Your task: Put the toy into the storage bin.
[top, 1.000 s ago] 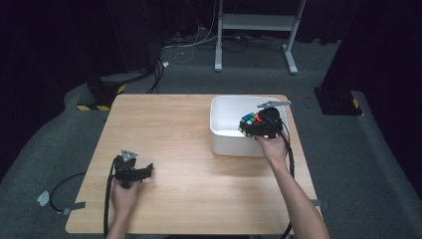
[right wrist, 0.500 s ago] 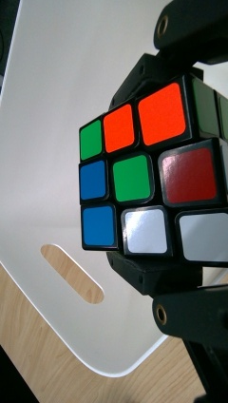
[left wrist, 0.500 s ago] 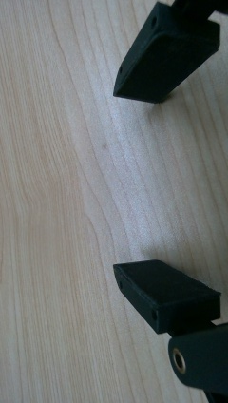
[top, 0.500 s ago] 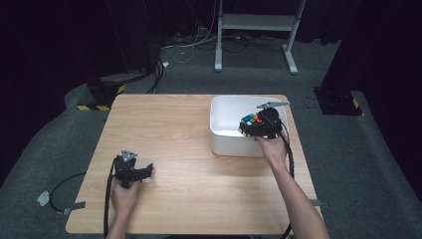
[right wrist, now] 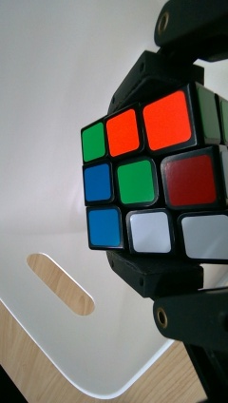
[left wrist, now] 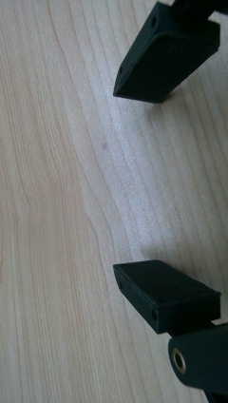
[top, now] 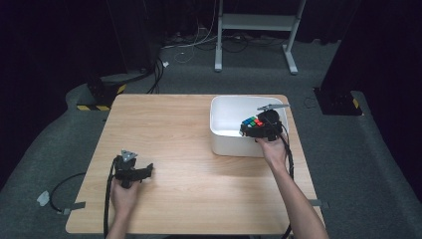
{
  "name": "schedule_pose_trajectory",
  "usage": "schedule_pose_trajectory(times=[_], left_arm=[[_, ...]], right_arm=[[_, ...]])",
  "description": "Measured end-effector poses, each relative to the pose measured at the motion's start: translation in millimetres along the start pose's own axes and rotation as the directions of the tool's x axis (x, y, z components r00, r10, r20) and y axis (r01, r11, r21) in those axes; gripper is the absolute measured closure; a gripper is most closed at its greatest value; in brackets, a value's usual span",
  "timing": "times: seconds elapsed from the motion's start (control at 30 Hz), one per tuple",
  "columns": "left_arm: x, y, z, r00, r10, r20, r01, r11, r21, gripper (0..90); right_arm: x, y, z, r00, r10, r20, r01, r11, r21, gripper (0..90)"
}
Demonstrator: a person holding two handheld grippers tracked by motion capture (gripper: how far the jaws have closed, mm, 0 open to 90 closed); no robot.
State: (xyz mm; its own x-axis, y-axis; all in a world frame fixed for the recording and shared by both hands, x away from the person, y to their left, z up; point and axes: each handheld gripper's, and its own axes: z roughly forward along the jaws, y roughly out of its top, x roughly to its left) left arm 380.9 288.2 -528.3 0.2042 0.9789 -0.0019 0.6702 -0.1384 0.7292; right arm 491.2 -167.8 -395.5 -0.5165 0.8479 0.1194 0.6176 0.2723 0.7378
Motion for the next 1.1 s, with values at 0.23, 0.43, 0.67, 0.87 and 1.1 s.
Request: schedule_pose_trajectory(times=[0.23,0.43,0.67,0.87,1.1], left_arm=[[0.0,0.0,0.0,1.0000,-0.001,0.000,0.001,1.0000,0.000,14.5],[0.0,0.0,0.0,1.0000,0.000,0.000,0.000,1.0000,0.000,14.4],[0.0,0.0,0.0,1.0000,0.000,0.000,0.000,1.0000,0.000,14.4],[0.0,0.0,0.1,1.0000,0.000,0.000,0.000,1.0000,0.000,14.4],[0.0,0.1,0.1,1.0000,0.000,0.000,0.000,1.0000,0.000,14.4]], right_arm=[[-0.8,-0.6,0.6,1.0000,0.000,0.002,0.000,1.000,0.005,31.9],[-1.6,-0.4,-2.8,1.0000,0.008,-0.003,-0.008,1.000,-0.009,33.2],[-1.3,-2.3,-4.0,0.9999,0.007,-0.009,-0.007,1.000,-0.021,33.2],[-0.9,-2.8,-8.8,0.9999,0.009,-0.014,-0.009,0.999,-0.042,32.8],[-1.0,-3.4,-17.4,0.9998,0.011,-0.015,-0.012,0.998,-0.069,32.2]])
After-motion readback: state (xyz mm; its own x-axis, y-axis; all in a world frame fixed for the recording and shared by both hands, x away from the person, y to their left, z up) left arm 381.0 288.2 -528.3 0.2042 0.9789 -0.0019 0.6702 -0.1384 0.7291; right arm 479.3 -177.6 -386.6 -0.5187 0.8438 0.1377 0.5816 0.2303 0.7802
